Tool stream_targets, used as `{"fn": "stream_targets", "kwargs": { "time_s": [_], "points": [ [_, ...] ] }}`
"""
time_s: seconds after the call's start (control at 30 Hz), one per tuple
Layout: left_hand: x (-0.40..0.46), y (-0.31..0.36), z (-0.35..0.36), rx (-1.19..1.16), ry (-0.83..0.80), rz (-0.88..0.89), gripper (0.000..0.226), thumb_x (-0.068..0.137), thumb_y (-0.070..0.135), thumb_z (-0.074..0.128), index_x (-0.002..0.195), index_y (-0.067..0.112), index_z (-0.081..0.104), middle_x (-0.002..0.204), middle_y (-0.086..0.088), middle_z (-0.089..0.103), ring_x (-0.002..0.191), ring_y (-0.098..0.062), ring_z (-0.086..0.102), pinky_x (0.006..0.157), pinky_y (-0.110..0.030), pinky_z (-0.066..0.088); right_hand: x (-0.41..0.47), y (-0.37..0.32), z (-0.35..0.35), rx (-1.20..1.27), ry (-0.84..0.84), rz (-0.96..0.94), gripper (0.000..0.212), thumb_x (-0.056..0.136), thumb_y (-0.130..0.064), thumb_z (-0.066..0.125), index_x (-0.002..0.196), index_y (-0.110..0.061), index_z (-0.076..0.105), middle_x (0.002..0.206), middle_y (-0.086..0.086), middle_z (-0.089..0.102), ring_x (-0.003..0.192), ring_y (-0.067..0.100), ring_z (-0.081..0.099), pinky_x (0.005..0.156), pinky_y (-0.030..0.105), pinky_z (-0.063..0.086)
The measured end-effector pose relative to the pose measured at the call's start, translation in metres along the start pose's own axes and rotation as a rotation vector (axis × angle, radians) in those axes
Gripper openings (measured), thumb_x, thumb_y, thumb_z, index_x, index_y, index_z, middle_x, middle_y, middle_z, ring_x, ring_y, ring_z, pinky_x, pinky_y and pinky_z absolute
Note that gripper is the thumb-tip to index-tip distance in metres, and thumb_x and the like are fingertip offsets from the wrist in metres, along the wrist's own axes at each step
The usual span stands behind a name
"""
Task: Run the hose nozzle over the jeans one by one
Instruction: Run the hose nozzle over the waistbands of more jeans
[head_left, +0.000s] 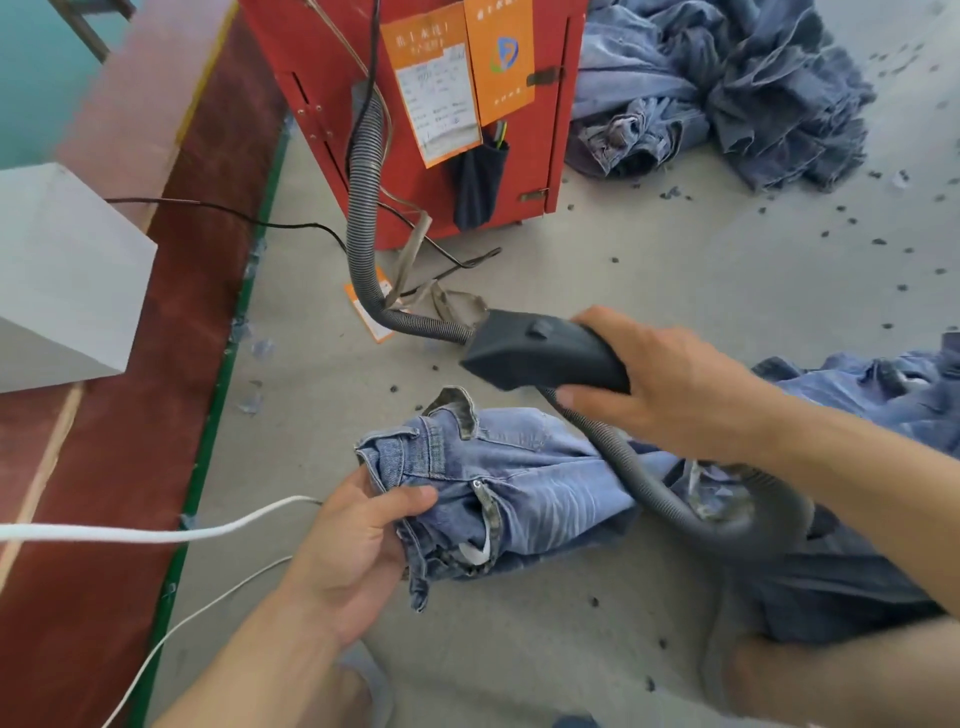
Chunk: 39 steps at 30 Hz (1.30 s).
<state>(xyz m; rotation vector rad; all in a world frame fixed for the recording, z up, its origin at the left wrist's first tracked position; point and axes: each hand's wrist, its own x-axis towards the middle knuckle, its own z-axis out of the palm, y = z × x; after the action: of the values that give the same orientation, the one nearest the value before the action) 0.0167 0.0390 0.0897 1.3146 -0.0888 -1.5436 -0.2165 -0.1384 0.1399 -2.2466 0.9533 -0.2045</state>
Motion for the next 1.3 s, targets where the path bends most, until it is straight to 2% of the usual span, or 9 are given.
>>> {"fn": "stream_targets", "kwargs": {
  "time_s": [0.2, 0.33, 0.5, 0.67, 0.8, 0.97, 1.03, 1.17, 1.3],
  "points": [
    [0.002, 0.008, -0.006, -0.003, 0.028, 0.037, 0.045, 0.085, -0.007, 0.058, 0.129, 0.001, 0.063, 0.122, -0.023, 0.071, 0.107, -0.039, 0.072, 0.081, -0.049, 0.062, -0.005, 0.049, 0.007, -0.389, -0.418, 0.107, 0.026, 0.096, -0.048, 0.064, 0.107, -0.034, 0.045, 0.077, -0.011, 0.058, 0.068, 0.009, 0.057, 0.064, 0.032, 0.046],
    [0.000, 0.005, -0.008, 0.052, -0.001, 0.019, 0.038, 0.096, -0.002, 0.053, 0.131, 0.007, 0.064, 0.125, -0.018, 0.072, 0.112, -0.036, 0.071, 0.092, -0.053, 0.058, -0.002, 0.053, 0.020, -0.356, -0.490, 0.009, 0.024, 0.094, -0.051, 0.064, 0.105, -0.040, 0.046, 0.072, -0.012, 0.059, 0.064, 0.004, 0.057, 0.056, 0.024, 0.039],
    [-0.006, 0.007, -0.017, 0.071, -0.107, 0.000, 0.044, 0.088, 0.001, 0.058, 0.131, 0.007, 0.064, 0.130, -0.019, 0.069, 0.121, -0.038, 0.067, 0.097, -0.050, 0.058, 0.003, 0.048, 0.019, -0.218, -0.569, -0.007, 0.024, 0.092, -0.049, 0.069, 0.102, -0.045, 0.048, 0.074, -0.014, 0.063, 0.066, 0.002, 0.062, 0.057, 0.017, 0.041],
    [-0.009, 0.010, -0.017, 0.129, -0.118, 0.051, 0.048, 0.082, -0.005, 0.058, 0.129, 0.002, 0.064, 0.127, -0.020, 0.071, 0.117, -0.036, 0.069, 0.091, -0.039, 0.061, 0.004, 0.033, 0.007, 0.071, -0.503, -0.068, 0.028, 0.094, -0.042, 0.073, 0.115, -0.045, 0.054, 0.087, -0.024, 0.066, 0.062, 0.007, 0.065, 0.056, 0.014, 0.048],
    [-0.009, 0.013, -0.015, 0.120, -0.115, 0.085, 0.052, 0.081, -0.010, 0.056, 0.132, -0.004, 0.059, 0.127, -0.024, 0.069, 0.117, -0.039, 0.068, 0.096, -0.044, 0.058, 0.004, 0.046, -0.018, -0.023, -0.456, 0.049, 0.028, 0.094, -0.042, 0.074, 0.112, -0.047, 0.054, 0.085, -0.011, 0.070, 0.065, 0.009, 0.069, 0.061, 0.019, 0.055],
    [-0.011, 0.012, -0.011, 0.145, -0.143, 0.069, 0.052, 0.080, -0.009, 0.057, 0.132, -0.003, 0.059, 0.128, -0.023, 0.069, 0.118, -0.038, 0.068, 0.095, -0.042, 0.059, -0.003, 0.029, 0.013, -0.107, -0.559, 0.002, 0.024, 0.094, -0.041, 0.072, 0.106, -0.043, 0.051, 0.083, -0.017, 0.066, 0.071, 0.004, 0.067, 0.064, 0.019, 0.050],
    [-0.009, 0.012, -0.012, 0.137, -0.125, 0.050, 0.052, 0.080, -0.011, 0.057, 0.132, -0.005, 0.059, 0.128, -0.025, 0.068, 0.118, -0.040, 0.067, 0.094, -0.044, 0.059, -0.002, 0.017, 0.017, -0.041, -0.489, -0.062, 0.026, 0.094, -0.041, 0.072, 0.110, -0.042, 0.052, 0.085, -0.012, 0.066, 0.071, 0.010, 0.067, 0.064, 0.024, 0.052],
    [-0.008, 0.010, -0.015, 0.063, -0.125, -0.040, 0.050, 0.084, -0.014, 0.051, 0.133, -0.007, 0.058, 0.131, -0.029, 0.065, 0.120, -0.047, 0.064, 0.101, -0.057, 0.054, -0.002, 0.012, -0.022, 0.158, -0.185, -0.053, 0.026, 0.096, -0.035, 0.073, 0.115, -0.036, 0.055, 0.076, -0.014, 0.068, 0.053, 0.005, 0.062, 0.049, 0.017, 0.047],
    [-0.002, 0.007, -0.010, -0.041, -0.173, -0.122, 0.057, 0.082, -0.013, 0.047, 0.138, -0.010, 0.053, 0.139, -0.032, 0.058, 0.129, -0.051, 0.056, 0.110, -0.065, 0.041, -0.013, 0.032, -0.051, 0.139, -0.154, 0.036, 0.022, 0.094, -0.037, 0.073, 0.109, -0.036, 0.056, 0.062, 0.001, 0.066, 0.047, 0.014, 0.060, 0.046, 0.018, 0.045]
  ]
}}
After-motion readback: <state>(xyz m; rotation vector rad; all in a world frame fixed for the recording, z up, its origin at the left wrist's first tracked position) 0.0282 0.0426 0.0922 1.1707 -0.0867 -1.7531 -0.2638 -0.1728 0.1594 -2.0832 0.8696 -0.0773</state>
